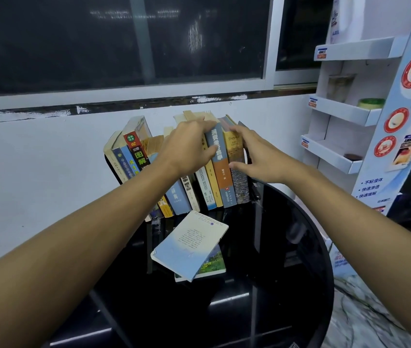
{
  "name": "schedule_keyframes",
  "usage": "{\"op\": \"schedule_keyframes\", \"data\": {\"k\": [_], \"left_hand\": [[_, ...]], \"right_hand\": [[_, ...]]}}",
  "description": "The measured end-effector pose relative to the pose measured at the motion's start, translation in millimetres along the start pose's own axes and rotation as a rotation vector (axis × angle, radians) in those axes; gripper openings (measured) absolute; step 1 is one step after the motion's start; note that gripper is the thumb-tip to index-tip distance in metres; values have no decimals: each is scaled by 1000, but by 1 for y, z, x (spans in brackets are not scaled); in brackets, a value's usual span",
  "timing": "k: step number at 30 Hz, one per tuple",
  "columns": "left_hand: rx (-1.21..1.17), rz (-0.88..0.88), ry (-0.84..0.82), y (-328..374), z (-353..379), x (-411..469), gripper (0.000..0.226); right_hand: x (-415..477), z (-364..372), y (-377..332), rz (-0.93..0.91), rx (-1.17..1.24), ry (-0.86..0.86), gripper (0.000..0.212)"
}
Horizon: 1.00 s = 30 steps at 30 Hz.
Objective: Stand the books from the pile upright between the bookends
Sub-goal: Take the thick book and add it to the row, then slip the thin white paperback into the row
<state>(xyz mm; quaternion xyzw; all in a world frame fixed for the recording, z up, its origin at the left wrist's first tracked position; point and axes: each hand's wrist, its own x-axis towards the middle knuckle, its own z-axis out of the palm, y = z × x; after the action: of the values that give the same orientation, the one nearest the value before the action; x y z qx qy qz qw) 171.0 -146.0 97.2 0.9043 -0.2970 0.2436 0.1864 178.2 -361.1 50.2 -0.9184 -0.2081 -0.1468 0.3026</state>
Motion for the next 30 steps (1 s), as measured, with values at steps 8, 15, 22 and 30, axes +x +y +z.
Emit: {"op": "schedule_keyframes", "data": {"k": [8, 15, 22, 30], "left_hand": [[-81, -25, -93, -17, 12, -55, 60], [-26, -66, -290, -44, 22, -102, 63], [-37, -204, -429, -63, 23, -135, 58], [-42, -301, -528, -76, 32, -155, 51]], "right_hand": [[-53, 7, -28, -49, -151, 7, 73], [-85, 32, -31, 24, -212, -114, 62], [-105, 58, -27, 77, -254, -198, 43], [-112, 88, -28, 129, -266, -291, 44]]}}
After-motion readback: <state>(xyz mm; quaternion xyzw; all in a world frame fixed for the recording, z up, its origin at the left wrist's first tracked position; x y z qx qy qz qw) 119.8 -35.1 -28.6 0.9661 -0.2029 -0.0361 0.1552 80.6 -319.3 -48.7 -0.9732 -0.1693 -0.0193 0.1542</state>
